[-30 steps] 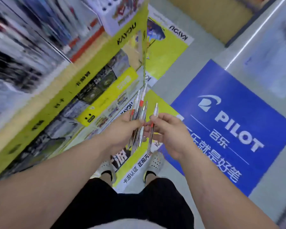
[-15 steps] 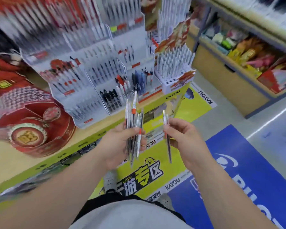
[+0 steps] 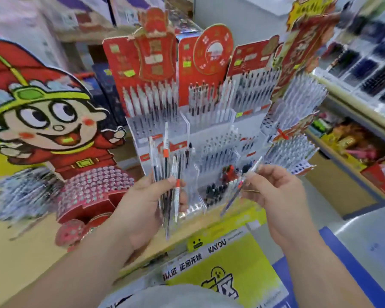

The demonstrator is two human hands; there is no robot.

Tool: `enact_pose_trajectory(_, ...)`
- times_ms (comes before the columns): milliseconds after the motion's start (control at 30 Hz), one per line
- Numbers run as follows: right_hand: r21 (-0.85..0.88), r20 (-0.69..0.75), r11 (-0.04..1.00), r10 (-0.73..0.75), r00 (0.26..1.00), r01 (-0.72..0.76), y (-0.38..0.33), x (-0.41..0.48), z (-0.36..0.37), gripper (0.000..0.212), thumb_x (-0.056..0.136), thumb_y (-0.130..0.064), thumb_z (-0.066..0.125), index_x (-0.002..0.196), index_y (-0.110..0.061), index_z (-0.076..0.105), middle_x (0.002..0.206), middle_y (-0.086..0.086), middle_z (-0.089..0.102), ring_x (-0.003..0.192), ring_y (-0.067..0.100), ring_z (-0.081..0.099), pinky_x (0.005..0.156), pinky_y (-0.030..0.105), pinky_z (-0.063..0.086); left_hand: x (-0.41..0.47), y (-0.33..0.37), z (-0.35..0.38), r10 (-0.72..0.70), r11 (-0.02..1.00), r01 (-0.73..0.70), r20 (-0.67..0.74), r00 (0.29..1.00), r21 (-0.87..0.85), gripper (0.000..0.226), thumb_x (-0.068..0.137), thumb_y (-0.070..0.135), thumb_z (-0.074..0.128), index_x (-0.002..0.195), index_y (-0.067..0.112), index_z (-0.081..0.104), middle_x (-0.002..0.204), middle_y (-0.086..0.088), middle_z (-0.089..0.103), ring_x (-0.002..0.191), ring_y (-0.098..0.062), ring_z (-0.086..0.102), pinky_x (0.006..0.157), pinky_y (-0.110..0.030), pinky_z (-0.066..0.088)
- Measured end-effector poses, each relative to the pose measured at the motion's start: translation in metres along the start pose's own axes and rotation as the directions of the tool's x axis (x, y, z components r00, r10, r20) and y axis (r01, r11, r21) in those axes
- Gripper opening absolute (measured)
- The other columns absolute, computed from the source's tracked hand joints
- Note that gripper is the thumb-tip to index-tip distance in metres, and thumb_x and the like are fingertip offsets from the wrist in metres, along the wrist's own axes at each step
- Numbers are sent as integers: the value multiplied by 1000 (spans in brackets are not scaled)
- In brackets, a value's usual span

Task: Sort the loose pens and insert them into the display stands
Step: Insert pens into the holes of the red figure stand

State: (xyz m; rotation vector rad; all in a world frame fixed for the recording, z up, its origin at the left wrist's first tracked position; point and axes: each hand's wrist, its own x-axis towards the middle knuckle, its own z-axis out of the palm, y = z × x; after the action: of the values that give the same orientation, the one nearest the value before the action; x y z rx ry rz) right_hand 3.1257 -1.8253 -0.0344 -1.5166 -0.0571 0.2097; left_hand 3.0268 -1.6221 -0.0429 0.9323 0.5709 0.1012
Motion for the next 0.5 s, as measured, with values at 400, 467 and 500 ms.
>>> enact_pose_trajectory(400, -156, 32, 927, -341, 940, 341, -59, 75, 135, 8, 88, -11, 76, 87, -14, 69, 76, 4, 71, 73, 22, 69, 70, 34, 59, 23, 73, -72, 10, 998, -14, -81, 997, -55, 24, 92, 14, 62, 111, 1, 66, 78, -18, 63, 63, -28, 60, 59, -36, 51)
enact_pose_trajectory(467, -178, 53, 911, -368, 929, 371, -58, 88, 153, 7, 88, -11, 75, 89, -11, 68, 78, 5, 71, 75, 24, 70, 72, 37, 61, 26, 77, -71, 18, 995, -28, -109, 994, -91, 19, 97, 9, 57, 113, 0, 64, 77, -17, 63, 61, -27, 60, 53, -33, 53)
enact_pose_trajectory(500, -192, 73, 903, -376, 924, 383, -56, 94, 160, 8, 89, -12, 75, 89, -11, 68, 79, 5, 71, 75, 24, 71, 73, 39, 61, 28, 78, -72, 17, 994, -30, -124, 992, -105, 20, 98, 8, 56, 114, 0, 64, 76, -17, 64, 61, -26, 60, 52, -33, 54)
